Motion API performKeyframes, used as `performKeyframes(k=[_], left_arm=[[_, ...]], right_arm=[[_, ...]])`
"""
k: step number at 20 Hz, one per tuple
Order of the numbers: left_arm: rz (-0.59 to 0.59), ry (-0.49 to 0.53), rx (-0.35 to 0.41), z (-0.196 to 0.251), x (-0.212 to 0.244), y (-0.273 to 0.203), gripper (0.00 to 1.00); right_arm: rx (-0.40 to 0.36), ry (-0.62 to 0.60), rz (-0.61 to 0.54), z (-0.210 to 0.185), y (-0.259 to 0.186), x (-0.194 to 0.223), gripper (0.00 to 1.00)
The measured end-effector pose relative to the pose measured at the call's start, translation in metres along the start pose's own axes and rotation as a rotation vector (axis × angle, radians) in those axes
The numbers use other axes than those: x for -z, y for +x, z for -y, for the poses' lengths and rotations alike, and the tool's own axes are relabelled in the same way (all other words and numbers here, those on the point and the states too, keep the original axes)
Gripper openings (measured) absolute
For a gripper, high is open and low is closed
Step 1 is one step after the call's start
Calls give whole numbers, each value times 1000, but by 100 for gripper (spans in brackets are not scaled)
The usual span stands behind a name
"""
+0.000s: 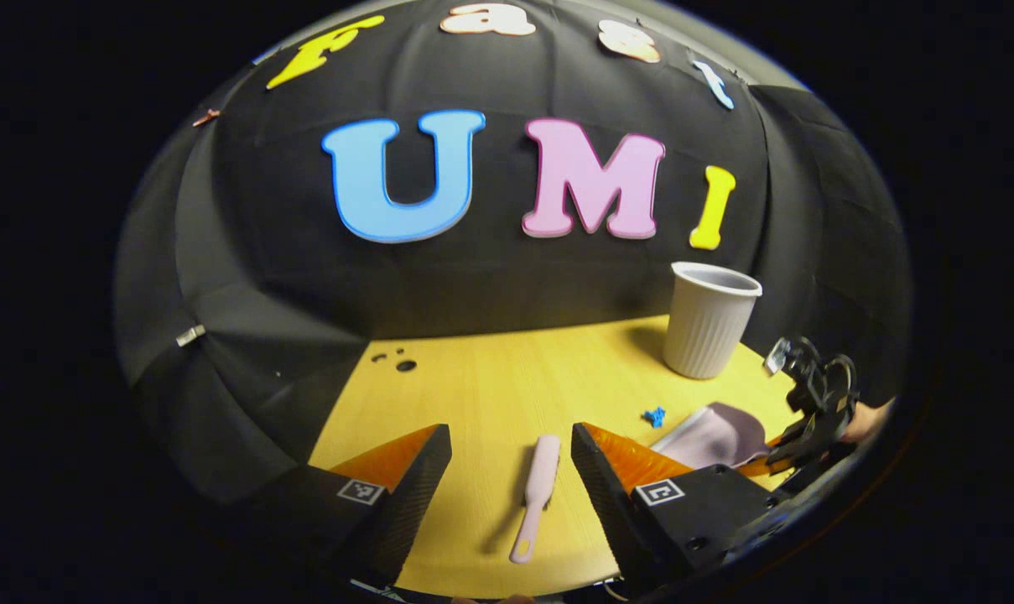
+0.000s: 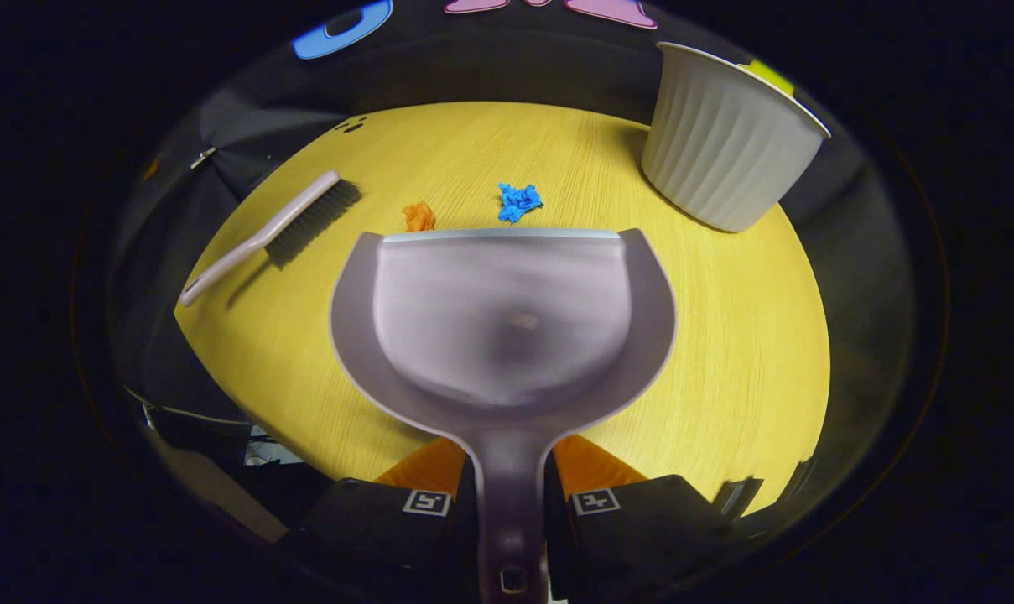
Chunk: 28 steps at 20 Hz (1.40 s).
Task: Pick up the small broom and dustpan from the desktop, sweep the trash into the dustpan with the broom, and then empty the trash into the garbage bin.
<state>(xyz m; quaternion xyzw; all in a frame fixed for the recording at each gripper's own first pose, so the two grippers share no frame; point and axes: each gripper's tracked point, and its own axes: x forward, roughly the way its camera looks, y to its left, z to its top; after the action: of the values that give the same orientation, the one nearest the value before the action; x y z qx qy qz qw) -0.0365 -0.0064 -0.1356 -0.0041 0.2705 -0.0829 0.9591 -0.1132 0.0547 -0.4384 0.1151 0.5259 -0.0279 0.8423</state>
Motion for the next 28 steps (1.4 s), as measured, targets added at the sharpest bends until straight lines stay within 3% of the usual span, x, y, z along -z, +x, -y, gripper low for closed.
performKeyframes(k=[5,6,7,11,14,23,27,28], left_arm=[[-298,66,36,6,62,-2,96],[-343,86,44,7,71,-2,93],[-373,104,48,6,75,-3,93],[-508,93,75,12,104,1,87],[-574,56,57,13,114,2,75],[-656,47,33,13,126,5,68],[-692,42,18,14,129,1,53],[-708,42,13,14,130,3,32]], right_arm=[[17,2,53,19,-32,-5,37],[18,7,58,22,-36,-6,33],[18,11,63,24,-41,-7,37],[43,-8,74,36,-49,-8,37],[44,-19,65,39,-50,-6,37],[54,-16,45,44,-51,5,37],[49,-22,43,43,-51,4,37],[48,-30,42,42,-51,3,37]])
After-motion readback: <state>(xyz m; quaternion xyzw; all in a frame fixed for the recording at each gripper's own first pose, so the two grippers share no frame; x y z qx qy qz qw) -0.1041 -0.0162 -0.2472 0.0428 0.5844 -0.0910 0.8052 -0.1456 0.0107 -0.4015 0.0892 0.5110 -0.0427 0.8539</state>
